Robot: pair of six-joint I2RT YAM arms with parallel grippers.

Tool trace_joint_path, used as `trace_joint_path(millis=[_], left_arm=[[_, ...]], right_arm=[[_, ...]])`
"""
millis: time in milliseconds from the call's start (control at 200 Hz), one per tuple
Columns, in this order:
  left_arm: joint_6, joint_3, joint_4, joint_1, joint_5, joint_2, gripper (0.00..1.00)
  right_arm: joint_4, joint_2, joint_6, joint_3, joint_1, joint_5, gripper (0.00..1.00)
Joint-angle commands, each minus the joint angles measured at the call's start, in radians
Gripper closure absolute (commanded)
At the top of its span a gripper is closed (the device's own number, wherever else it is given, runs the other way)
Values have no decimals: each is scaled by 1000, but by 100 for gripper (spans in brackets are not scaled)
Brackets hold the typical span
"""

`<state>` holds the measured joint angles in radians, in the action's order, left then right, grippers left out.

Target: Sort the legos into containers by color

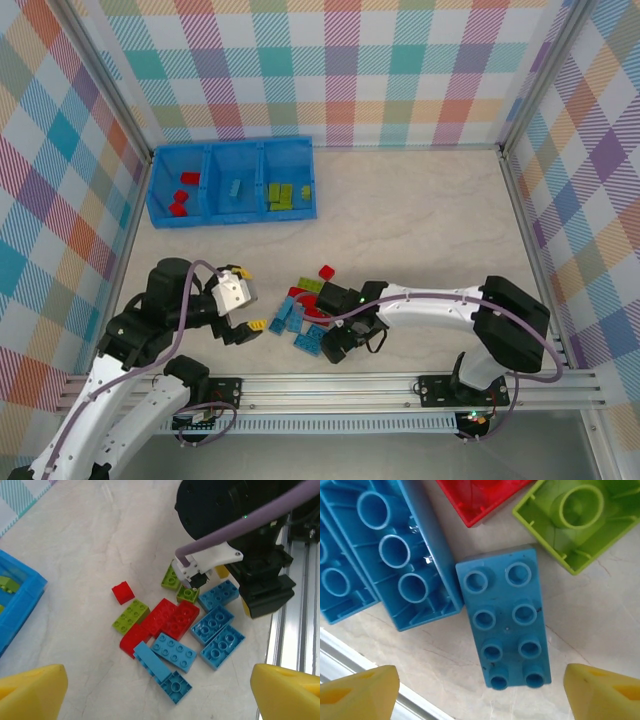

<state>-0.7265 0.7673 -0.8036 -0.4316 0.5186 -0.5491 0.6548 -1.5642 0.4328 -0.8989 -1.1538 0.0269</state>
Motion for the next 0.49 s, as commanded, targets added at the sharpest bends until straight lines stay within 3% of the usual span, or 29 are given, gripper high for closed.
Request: trace_joint_path(millis=[0,125,290,490], left_arm=[[-36,-25,99,-7,-1,19,0],[-19,-61,170,-7,-56,44,0],[26,-125,290,-6,-135,110,0],[84,-179,387,-7,-229,186,0]], right_arm=[[-44,-14,11,19,-7,20,26],[-38,-9,23,27,-7,57,52],[-40,75,17,40,-7,96,72],[-169,239,-78,-8,-6,149,75]])
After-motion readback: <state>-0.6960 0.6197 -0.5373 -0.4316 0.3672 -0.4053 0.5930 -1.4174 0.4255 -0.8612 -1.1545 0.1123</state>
